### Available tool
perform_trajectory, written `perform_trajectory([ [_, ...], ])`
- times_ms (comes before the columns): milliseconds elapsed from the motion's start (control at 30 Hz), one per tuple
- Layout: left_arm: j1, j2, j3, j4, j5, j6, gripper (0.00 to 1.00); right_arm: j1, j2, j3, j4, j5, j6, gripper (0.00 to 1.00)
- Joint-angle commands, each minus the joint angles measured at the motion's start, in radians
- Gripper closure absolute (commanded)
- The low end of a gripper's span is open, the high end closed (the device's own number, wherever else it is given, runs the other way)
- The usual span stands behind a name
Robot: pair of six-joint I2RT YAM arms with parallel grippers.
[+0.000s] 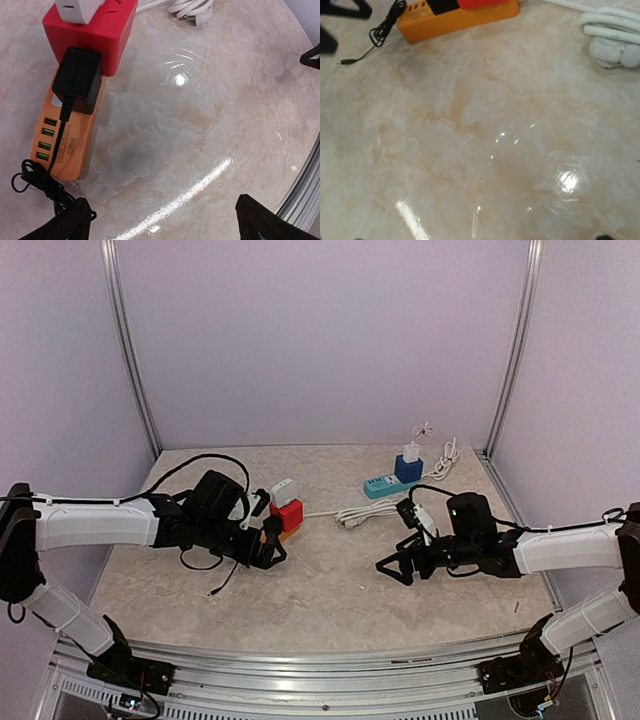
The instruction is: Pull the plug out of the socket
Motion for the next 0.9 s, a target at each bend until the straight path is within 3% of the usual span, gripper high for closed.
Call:
perform_trajectory([
  [0, 0.072, -0.084, -0.016, 0.010, 0.035, 0.046, 0.01, 0.013, -0.045, 0.010, 0.015, -0.011, -0.009, 0.00],
  [267, 0.102, -0.085, -0.044, 0.006, 0.007, 0.192, 0.01, 0.014, -0.161, -0.022, -0.016, 0.019, -0.015, 0.00],
  [433, 0.106, -0.028, -0.064, 0.050, -0.075, 0.275, 0.01, 0.013, -0.166, -0.023, -0.016, 0.001, -0.009, 0.00],
  [867, 0.137, 0.089, -0.073, 0.207, -0.091, 0.429, 0.03, 0.013, -0.177, -0.042, 0.020, -0.015, 0.020, 0.00],
])
